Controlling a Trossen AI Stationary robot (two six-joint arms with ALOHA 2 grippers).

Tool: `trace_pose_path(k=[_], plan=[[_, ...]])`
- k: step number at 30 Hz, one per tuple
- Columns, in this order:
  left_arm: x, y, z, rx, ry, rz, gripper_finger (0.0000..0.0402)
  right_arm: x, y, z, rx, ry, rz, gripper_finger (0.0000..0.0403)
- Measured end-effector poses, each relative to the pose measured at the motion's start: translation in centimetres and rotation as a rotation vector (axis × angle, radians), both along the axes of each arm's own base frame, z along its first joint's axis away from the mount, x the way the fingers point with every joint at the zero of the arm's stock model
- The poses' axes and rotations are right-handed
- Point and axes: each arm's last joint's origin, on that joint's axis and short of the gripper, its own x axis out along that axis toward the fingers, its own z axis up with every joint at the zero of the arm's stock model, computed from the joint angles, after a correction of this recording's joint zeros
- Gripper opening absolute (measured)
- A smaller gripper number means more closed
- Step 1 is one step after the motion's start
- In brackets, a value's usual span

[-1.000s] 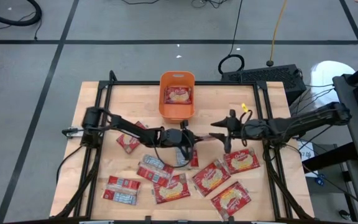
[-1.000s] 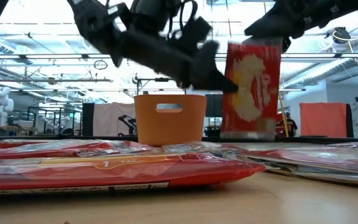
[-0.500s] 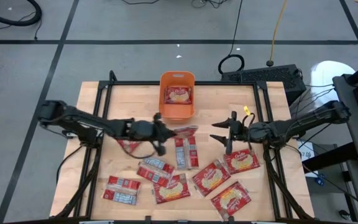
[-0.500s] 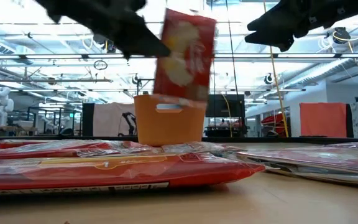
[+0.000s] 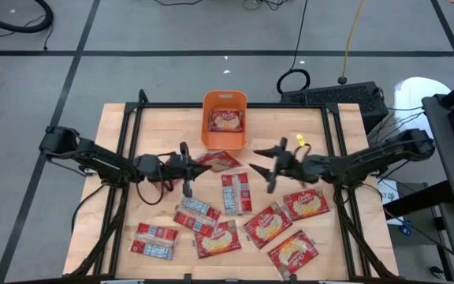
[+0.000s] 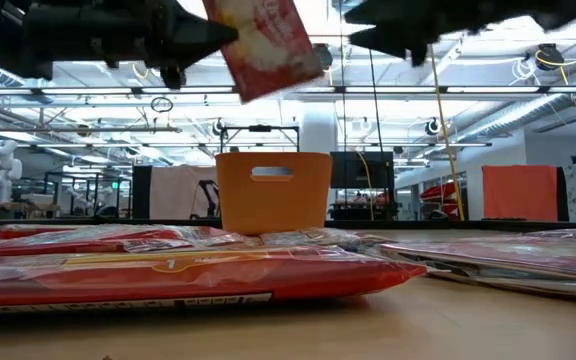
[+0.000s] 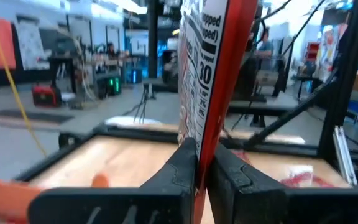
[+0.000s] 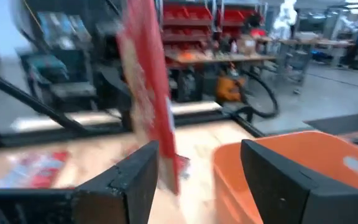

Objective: Sort popcorn bags into baskets
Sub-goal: Put the red popcorn bag into the orange bin

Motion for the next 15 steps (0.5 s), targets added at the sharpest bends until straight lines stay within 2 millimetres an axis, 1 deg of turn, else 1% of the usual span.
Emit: trace_pose_path(k=[3, 7, 12, 15], plan=[[0.2, -0.3, 0.0, 0.032, 0.01, -0.012, 0.0025, 2.2, -0.4, 2.0, -0.01, 0.097, 0.039, 0.0217], [0.2, -0.5, 0.0, 0.052, 0.008, -0.019, 0.0025, 4.2, -0.9, 4.4, 0.017, 0.187, 0.105, 0.0217], [0.1, -0.7, 0.0, 0.084, 0.01, -0.023, 0.0026, 5.6, -1.5, 6.8, 0.042, 0.339, 0.162, 0.0217], [0.1, -0.7, 0.0, 0.094, 0.011, -0.02, 0.0026, 6.2, -1.6, 7.9, 0.051, 0.414, 0.192, 0.0217]])
